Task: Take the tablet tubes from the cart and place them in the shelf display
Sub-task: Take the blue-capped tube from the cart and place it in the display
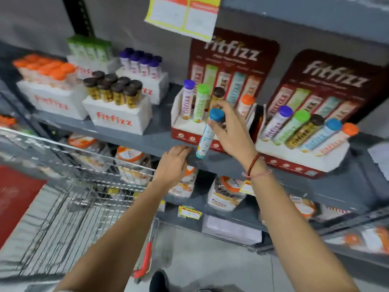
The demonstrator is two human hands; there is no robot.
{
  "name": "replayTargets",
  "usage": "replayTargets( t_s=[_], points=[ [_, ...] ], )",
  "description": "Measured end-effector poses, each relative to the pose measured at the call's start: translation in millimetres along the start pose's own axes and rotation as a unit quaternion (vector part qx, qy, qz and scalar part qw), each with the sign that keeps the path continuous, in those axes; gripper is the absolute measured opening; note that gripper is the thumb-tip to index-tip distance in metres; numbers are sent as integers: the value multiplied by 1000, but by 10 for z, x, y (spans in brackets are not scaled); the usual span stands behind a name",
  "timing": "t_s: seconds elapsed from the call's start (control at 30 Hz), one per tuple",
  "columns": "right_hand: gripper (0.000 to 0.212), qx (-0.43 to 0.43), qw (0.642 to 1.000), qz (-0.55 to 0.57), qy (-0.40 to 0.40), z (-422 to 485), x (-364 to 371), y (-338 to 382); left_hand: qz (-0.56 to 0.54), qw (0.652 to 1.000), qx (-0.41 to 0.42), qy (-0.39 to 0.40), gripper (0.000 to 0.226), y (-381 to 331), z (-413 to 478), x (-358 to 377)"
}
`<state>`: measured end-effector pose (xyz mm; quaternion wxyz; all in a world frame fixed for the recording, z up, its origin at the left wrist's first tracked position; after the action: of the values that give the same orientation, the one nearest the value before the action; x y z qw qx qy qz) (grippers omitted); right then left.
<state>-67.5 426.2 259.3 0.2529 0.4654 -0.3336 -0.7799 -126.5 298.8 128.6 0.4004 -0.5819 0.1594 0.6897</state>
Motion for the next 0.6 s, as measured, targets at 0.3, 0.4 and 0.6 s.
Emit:
replayTargets(
  t_s=[0.3,0.4,0.6],
  points=[
    [32,21,998,-61,23,92,-604,-148,61,995,81,9,47,-216,66,326],
    [27,39,997,-49,34,126,-703,-170,70,992,102,15,51,-200,49,328],
    [16,23,995,-97,23,214,-690,-186,72,991,112,10,53,-185,33,372]
  ],
)
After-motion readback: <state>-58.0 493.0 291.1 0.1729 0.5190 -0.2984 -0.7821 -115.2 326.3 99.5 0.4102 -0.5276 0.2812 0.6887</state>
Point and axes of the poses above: each hand's wrist, its own z-axis towards the middle knuckle, its own x-axis out of the palm, y = z × x, the point moved 5 cm from there along z, towards the middle knuckle, and after that the axes turned 11 degrees about z, right-handed, at the moved point
